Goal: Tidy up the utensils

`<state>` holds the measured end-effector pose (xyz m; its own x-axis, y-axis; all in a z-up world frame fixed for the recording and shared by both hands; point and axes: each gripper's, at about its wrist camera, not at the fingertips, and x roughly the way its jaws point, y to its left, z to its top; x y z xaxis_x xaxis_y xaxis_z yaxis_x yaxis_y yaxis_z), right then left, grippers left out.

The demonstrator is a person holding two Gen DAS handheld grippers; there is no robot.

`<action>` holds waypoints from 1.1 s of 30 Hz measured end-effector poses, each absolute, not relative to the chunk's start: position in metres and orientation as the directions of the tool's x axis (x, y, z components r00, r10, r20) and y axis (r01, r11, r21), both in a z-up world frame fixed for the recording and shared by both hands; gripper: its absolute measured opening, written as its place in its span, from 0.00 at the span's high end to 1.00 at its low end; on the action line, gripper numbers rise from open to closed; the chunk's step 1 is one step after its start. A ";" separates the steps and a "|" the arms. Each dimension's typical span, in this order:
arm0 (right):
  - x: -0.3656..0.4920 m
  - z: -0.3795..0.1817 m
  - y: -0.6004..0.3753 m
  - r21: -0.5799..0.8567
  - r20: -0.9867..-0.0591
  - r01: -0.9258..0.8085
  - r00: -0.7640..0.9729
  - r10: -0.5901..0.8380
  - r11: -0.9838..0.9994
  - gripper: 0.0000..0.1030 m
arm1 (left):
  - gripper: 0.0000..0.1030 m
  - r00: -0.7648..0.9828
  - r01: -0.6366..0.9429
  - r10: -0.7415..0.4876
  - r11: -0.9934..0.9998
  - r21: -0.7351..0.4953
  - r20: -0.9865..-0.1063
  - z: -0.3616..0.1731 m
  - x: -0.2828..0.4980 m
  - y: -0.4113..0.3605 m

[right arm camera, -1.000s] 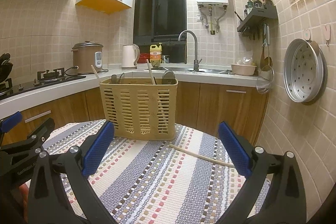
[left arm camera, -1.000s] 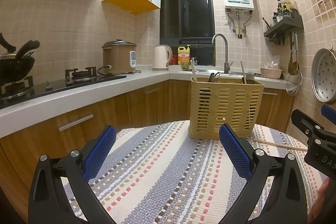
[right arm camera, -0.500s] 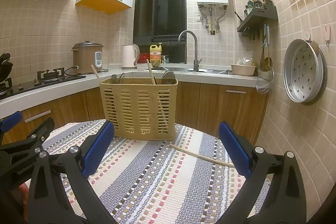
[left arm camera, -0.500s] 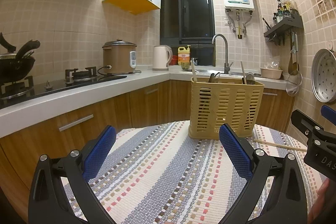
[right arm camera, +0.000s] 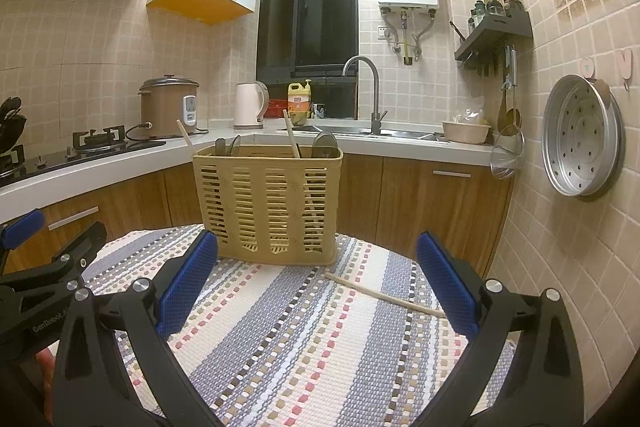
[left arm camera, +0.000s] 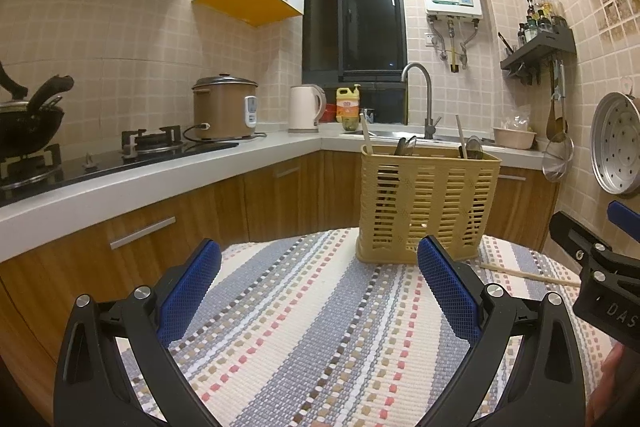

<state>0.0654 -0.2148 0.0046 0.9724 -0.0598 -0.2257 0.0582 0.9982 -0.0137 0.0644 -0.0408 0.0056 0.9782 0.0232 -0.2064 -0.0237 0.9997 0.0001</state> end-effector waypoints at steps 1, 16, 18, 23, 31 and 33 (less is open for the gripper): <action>0.066 0.004 -0.215 -0.015 -0.227 0.056 0.972 -0.057 0.998 0.08 | 0.07 0.978 -0.021 0.021 1.000 -0.001 -0.206 0.006 0.065 -0.040; 0.066 0.005 -0.213 -0.016 -0.232 0.046 0.971 -0.049 0.999 0.08 | 0.07 0.976 -0.042 0.043 0.999 0.009 -0.215 0.005 0.070 -0.038; 0.066 0.005 -0.213 -0.015 -0.233 0.046 0.971 -0.049 0.999 0.08 | 0.07 0.975 -0.043 0.043 0.999 0.005 -0.219 0.005 0.070 -0.037; 0.066 0.005 -0.212 -0.020 -0.231 0.047 0.972 -0.050 0.999 0.08 | 0.07 0.973 -0.028 0.024 1.000 -0.012 -0.229 0.006 0.072 -0.034; 0.066 0.003 -0.212 -0.020 -0.235 0.042 0.971 -0.046 0.999 0.08 | 0.07 0.973 -0.021 0.013 0.999 -0.032 -0.228 0.004 0.073 -0.030; 0.067 0.003 -0.212 -0.020 -0.236 0.042 0.971 -0.046 0.999 0.08 | 0.07 0.972 -0.011 0.002 0.999 -0.034 -0.236 0.004 0.074 -0.030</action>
